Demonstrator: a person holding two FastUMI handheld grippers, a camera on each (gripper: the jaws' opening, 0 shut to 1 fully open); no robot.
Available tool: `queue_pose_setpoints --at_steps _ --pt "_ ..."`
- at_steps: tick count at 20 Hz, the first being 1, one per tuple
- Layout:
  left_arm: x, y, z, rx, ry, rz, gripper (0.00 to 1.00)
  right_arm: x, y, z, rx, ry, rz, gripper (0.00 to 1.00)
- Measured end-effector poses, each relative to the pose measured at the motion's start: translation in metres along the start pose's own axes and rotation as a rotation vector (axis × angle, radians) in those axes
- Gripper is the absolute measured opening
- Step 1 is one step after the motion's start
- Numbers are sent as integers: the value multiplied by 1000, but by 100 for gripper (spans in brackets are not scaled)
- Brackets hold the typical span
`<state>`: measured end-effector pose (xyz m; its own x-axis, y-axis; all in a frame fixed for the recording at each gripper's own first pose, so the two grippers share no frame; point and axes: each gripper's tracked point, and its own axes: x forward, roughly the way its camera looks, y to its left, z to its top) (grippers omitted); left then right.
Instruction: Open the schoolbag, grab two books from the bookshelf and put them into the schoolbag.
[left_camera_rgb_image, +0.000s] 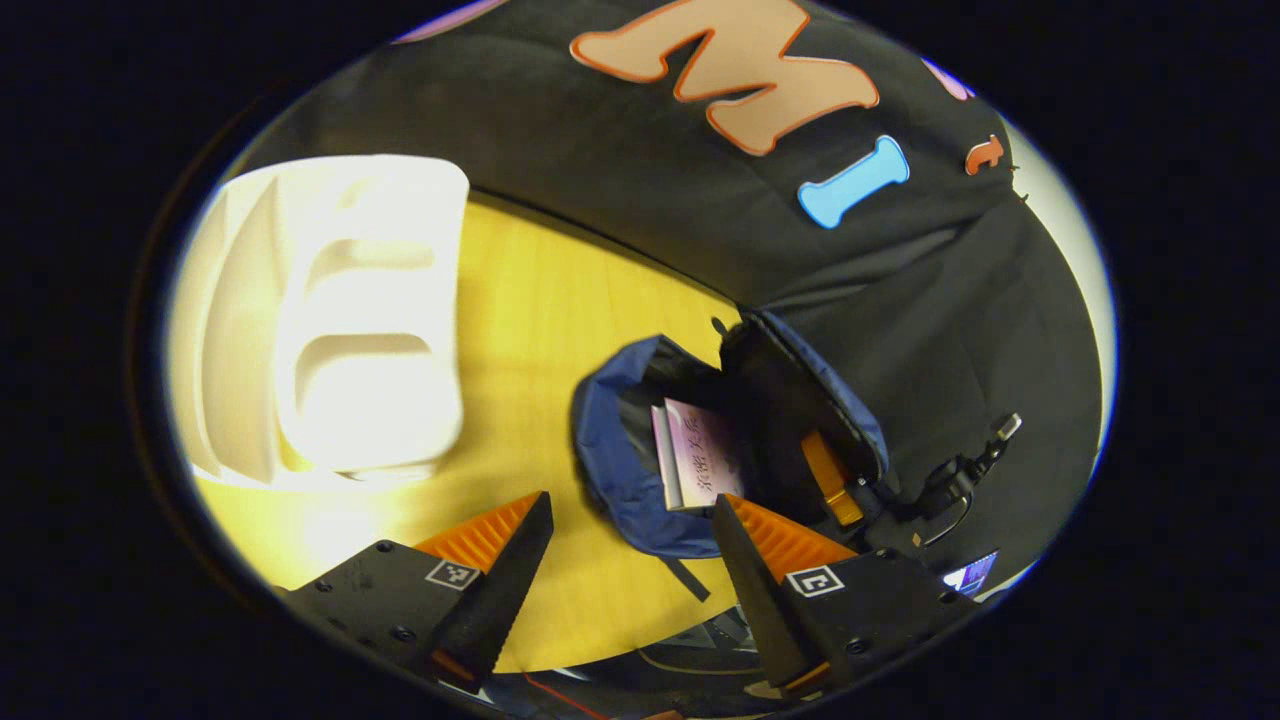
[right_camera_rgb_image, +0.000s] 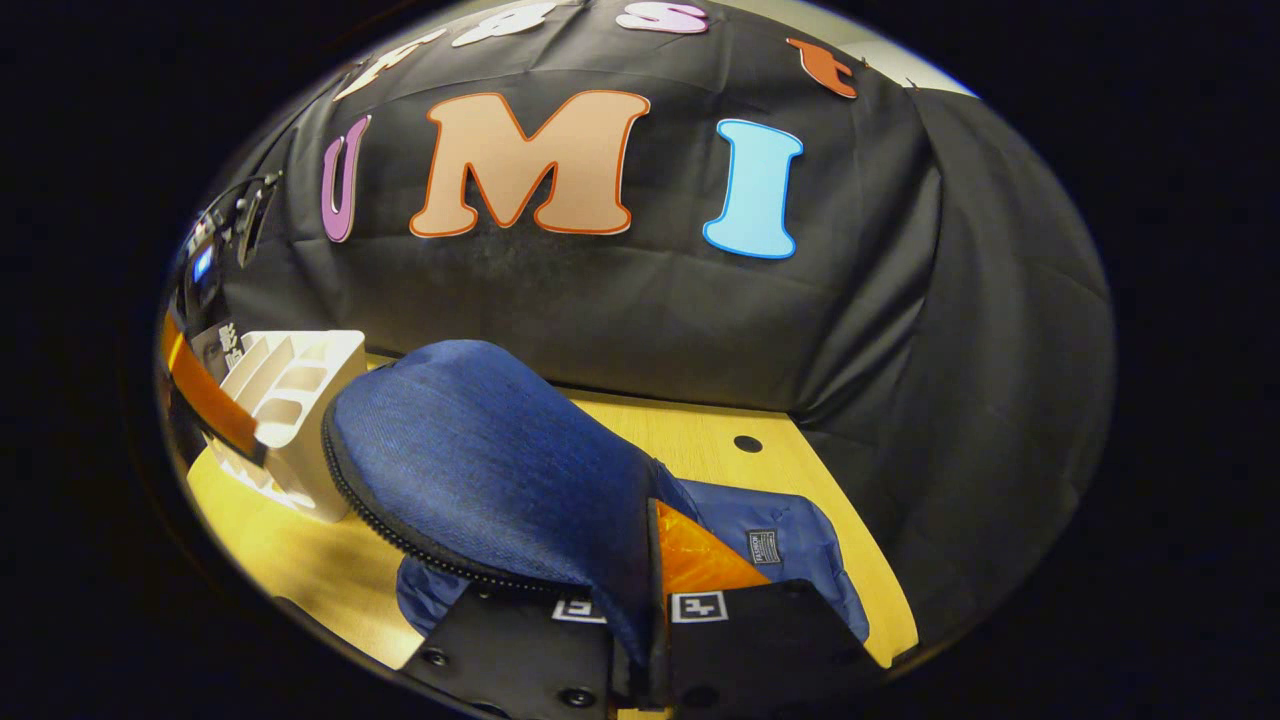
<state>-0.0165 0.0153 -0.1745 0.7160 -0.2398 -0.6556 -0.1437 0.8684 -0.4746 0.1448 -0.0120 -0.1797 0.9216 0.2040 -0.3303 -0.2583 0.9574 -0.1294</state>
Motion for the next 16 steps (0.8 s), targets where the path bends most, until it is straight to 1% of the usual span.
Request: queue_pose_setpoints --at_steps 4,5,6,7,10,12,13,14,16 --pt "-78 43 57 27 -100 130 94 2 2 -1 -9 5 -9 9" --pt "-99 56 71 29 -122 164 89 2 3 -2 -9 6 -13 9" --pt "-119 70 88 24 -156 195 94 2 4 -2 -8 7 -18 9" --pt "-137 83 102 14 -179 221 95 1 3 -2 -6 8 -23 9" --pt "-192 148 144 -3 -258 355 94 2 4 -3 -3 12 -35 9" --pt "-221 187 164 16 -282 441 94 2 5 -4 -6 19 -37 9" --pt "-233 205 174 20 -292 481 90 3 6 -5 -5 23 -38 9" --pt "-242 222 182 17 -298 511 94 3 6 -5 -3 28 -40 9" --pt "-253 252 190 -22 -300 552 92 4 5 -5 4 31 -47 9"
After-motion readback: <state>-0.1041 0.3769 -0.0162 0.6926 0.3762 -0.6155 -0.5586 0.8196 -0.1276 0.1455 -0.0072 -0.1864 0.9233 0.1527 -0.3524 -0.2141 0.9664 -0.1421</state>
